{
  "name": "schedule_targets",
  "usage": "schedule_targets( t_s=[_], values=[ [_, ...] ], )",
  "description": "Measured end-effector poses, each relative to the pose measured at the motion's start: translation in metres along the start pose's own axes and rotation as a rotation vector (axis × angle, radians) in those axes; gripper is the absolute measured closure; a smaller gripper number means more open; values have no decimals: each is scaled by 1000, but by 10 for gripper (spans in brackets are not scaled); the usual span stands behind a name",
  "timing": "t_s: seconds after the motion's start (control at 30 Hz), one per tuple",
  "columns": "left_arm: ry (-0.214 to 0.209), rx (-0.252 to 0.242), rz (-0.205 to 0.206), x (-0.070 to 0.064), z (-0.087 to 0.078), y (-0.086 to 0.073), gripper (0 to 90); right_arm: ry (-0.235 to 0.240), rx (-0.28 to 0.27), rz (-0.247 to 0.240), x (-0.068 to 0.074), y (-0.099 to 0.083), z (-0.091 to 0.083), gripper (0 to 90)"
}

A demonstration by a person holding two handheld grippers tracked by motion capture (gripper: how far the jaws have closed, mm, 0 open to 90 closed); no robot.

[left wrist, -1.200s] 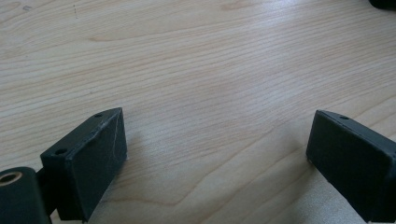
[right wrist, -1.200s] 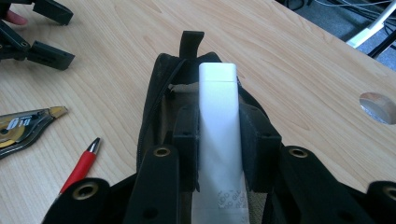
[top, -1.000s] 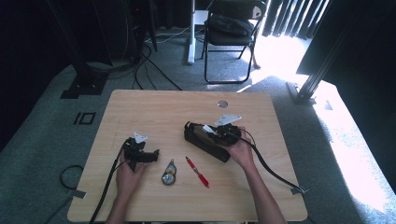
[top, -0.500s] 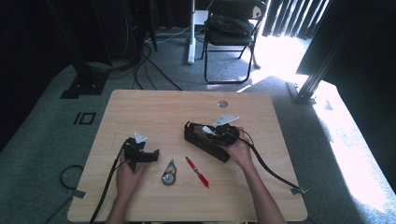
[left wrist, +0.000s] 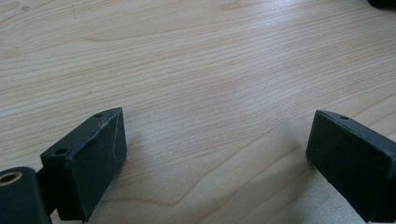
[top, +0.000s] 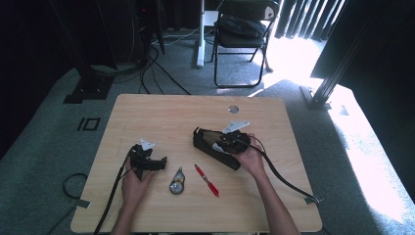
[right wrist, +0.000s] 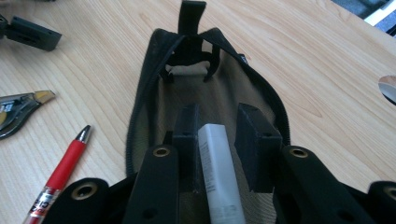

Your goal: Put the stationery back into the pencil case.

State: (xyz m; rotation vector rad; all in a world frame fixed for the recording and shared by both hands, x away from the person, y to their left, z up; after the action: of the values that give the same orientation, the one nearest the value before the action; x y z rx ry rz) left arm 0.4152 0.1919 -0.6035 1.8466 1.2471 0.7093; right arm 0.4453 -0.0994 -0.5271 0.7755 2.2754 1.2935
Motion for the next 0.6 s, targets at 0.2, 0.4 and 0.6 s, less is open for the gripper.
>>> schedule_targets(
  t_s=[0.2, 0.4, 0.6],
  values=[
    [0, 0, 0, 0, 0, 0, 55, 1, -20, -11, 5, 3, -5, 657],
    [0, 0, -1, 0, 0, 0, 54, -7, -46, -26, 13, 7, -14, 617],
    [-1, 3, 3, 0, 0, 0, 54, -14, -75, -30, 16, 12, -23, 605]
  ],
)
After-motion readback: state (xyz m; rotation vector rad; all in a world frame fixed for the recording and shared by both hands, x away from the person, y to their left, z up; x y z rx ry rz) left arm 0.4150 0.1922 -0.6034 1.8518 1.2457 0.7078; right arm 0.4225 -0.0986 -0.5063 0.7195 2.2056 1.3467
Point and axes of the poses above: each handheld gripper's, and its own axes: z roughly forward along the jaws, y roughly out of its top, x roughly to its left, the point moved 7 cm from there along z, roughly forward along the jaws, and after that the axes turned 13 degrees about -x, right-handed, at the moved point
